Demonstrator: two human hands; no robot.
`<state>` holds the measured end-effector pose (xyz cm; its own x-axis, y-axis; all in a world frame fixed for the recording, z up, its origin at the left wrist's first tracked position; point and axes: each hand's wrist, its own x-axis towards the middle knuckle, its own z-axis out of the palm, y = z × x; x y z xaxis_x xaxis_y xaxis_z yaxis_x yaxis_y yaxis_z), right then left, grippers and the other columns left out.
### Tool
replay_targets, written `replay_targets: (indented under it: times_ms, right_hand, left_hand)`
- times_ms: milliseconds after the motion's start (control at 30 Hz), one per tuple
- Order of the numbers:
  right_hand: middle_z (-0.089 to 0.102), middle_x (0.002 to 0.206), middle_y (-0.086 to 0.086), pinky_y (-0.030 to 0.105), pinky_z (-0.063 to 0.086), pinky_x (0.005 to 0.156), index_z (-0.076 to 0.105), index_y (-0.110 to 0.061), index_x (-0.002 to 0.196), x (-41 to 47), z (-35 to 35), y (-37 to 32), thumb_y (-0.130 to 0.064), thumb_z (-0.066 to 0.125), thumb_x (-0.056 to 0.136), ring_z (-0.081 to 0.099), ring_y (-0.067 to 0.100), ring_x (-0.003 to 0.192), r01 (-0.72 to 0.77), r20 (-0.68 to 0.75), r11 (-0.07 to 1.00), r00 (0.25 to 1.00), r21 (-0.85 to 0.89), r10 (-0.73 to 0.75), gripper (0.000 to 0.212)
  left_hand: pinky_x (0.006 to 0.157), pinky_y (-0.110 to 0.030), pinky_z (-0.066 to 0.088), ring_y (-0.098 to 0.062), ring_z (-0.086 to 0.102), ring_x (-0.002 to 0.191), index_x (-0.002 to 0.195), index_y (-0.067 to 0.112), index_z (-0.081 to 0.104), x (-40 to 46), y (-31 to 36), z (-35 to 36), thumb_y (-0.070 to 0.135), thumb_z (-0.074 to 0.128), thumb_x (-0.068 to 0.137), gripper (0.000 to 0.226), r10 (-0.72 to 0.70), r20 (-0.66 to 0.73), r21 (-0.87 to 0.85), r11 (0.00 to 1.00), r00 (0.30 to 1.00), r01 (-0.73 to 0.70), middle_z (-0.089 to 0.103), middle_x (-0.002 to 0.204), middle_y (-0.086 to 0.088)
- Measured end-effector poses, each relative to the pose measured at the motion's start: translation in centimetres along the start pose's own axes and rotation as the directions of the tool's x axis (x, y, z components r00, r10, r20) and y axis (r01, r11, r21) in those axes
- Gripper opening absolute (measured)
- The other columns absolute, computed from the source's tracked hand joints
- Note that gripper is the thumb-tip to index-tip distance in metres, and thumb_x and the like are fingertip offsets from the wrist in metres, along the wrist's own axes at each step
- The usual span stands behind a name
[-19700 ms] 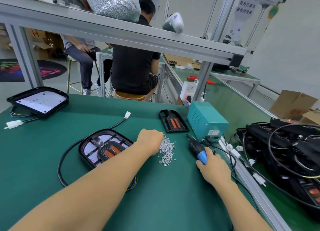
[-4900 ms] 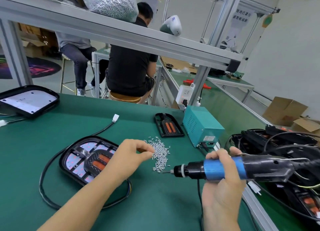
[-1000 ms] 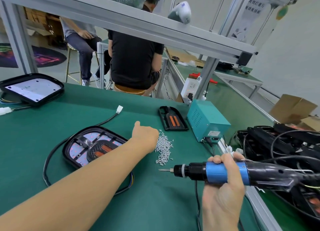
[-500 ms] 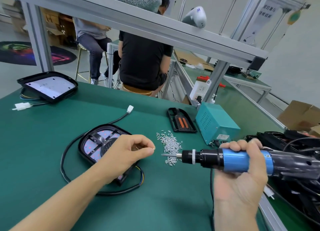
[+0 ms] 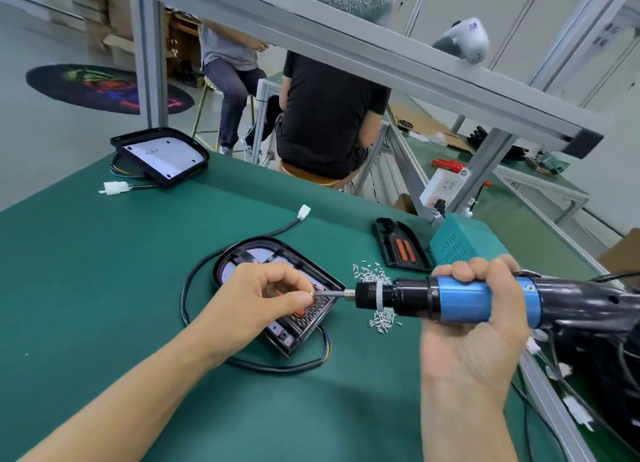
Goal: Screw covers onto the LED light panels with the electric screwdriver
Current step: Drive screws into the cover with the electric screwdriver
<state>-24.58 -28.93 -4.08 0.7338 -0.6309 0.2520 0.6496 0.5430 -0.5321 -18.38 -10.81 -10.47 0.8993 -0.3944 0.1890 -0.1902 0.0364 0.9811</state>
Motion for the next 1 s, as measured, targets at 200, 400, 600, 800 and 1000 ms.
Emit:
replay_targets:
  times_ms: [200, 400, 600, 800, 1000]
  right_hand:
    - [0.052, 0.065, -0.009, 0.022, 0.052, 0.069, 0.053, -0.025, 0.086, -0.1, 0.3, 0.6, -0.008, 0.065, 0.073, 0.053, 0.007, 0.057, -0.006, 0.006, 1.000, 1.000, -0.023, 0.006, 0.024]
    - [0.051, 0.064, -0.008, 0.021, 0.051, 0.068, 0.053, -0.024, 0.085, -0.1, 0.8, 2.0, -0.007, 0.062, 0.073, 0.053, 0.007, 0.057, -0.032, 0.021, 0.999, 0.999, -0.039, 0.033, 0.023]
    - [0.054, 0.064, -0.007, 0.023, 0.051, 0.067, 0.052, -0.022, 0.084, -0.2, 1.7, 5.3, 0.000, 0.060, 0.082, 0.055, 0.008, 0.056, -0.112, 0.024, 0.992, 0.993, -0.051, 0.113, 0.023]
    - [0.057, 0.062, -0.007, 0.023, 0.051, 0.066, 0.052, -0.019, 0.089, -0.4, 2.4, 9.0, -0.001, 0.062, 0.079, 0.056, 0.010, 0.058, -0.092, 0.050, 0.976, 0.993, -0.198, 0.104, 0.023]
    - [0.058, 0.068, -0.003, 0.025, 0.053, 0.066, 0.056, -0.019, 0.089, -0.3, 2.7, 11.5, -0.003, 0.068, 0.072, 0.058, 0.014, 0.060, -0.056, 0.083, 0.947, 0.993, -0.315, 0.086, 0.026]
  left_hand:
    - [0.067, -0.013, 0.046, -0.011, 0.063, 0.069, 0.079, 0.008, 0.071, -0.3, -0.1, -0.4, 0.002, 0.069, 0.082, 0.007, 0.007, -0.014, -0.007, 1.000, 1.000, -0.007, 0.071, 0.077, -0.013]
    - [0.065, -0.012, 0.043, -0.005, 0.059, 0.065, 0.077, 0.014, 0.070, -0.5, -0.2, -1.6, 0.005, 0.068, 0.084, 0.011, 0.039, -0.014, 0.123, 0.992, 0.999, -0.037, 0.071, 0.071, 0.008]
    - [0.058, -0.014, 0.036, -0.003, 0.040, 0.056, 0.071, 0.025, 0.069, -0.6, -1.5, -5.1, 0.012, 0.070, 0.083, 0.018, 0.050, -0.134, 0.295, 0.955, 0.990, -0.008, 0.064, 0.069, 0.007]
    - [0.057, -0.020, 0.033, -0.005, 0.045, 0.056, 0.079, 0.026, 0.066, -0.6, -3.7, -7.0, 0.016, 0.068, 0.084, 0.011, 0.100, -0.283, 0.600, 0.795, 0.954, 0.095, 0.050, 0.054, 0.013]
    - [0.055, -0.015, 0.031, -0.004, 0.041, 0.052, 0.081, 0.024, 0.065, -0.4, -4.4, -6.8, 0.019, 0.064, 0.087, 0.008, 0.136, -0.235, 0.686, 0.724, 0.962, 0.065, 0.044, 0.050, 0.009]
